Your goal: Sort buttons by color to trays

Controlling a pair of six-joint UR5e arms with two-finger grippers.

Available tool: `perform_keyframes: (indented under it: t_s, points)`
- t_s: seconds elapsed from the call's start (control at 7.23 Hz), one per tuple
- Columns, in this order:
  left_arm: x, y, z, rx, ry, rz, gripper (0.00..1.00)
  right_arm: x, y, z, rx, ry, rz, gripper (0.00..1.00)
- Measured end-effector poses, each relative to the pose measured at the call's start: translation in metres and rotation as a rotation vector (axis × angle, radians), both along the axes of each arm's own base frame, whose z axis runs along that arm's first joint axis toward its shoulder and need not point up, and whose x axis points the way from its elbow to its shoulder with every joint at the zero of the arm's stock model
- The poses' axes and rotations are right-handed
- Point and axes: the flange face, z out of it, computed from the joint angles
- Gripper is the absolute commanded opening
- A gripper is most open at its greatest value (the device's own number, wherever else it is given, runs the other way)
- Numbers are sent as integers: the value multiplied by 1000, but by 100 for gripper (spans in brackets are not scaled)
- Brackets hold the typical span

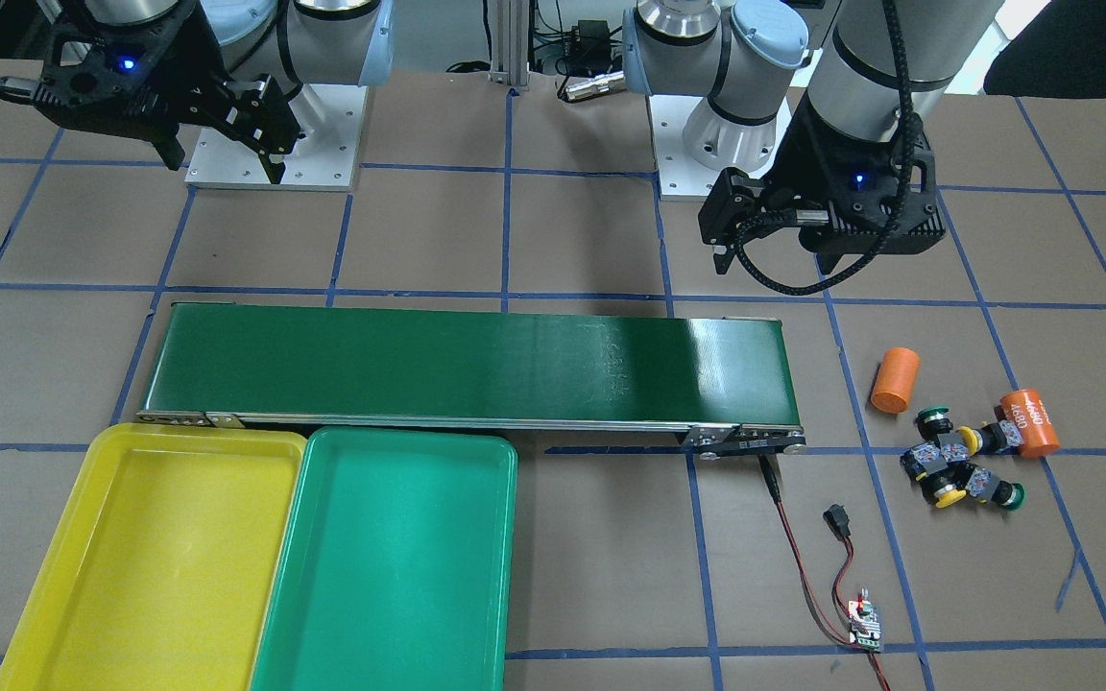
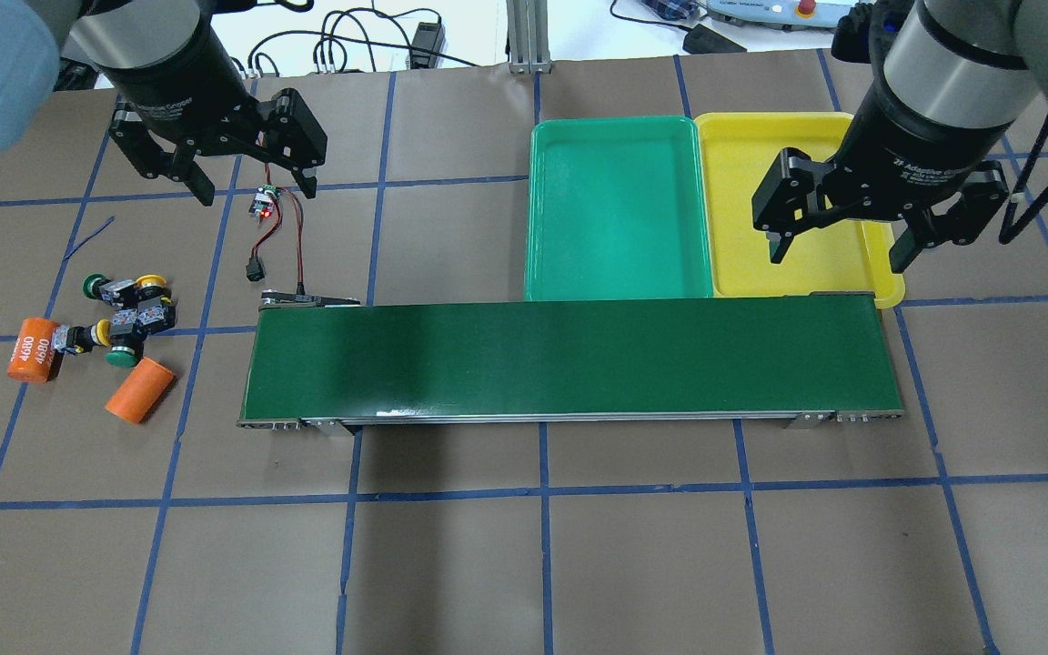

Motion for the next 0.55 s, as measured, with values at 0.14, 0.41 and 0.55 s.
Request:
perform_keyframes:
  t_s: [0.14, 0.41, 0.55]
  points:
    - [0, 1, 1, -2, 0, 2, 100, 0, 0, 0, -2, 0, 0, 100]
    - [1, 5, 5, -9, -4, 5, 100, -1, -1, 0, -5, 0, -1, 100]
    - [2, 8, 5, -9, -4, 4, 100, -1, -1, 0, -5, 0, -2, 100]
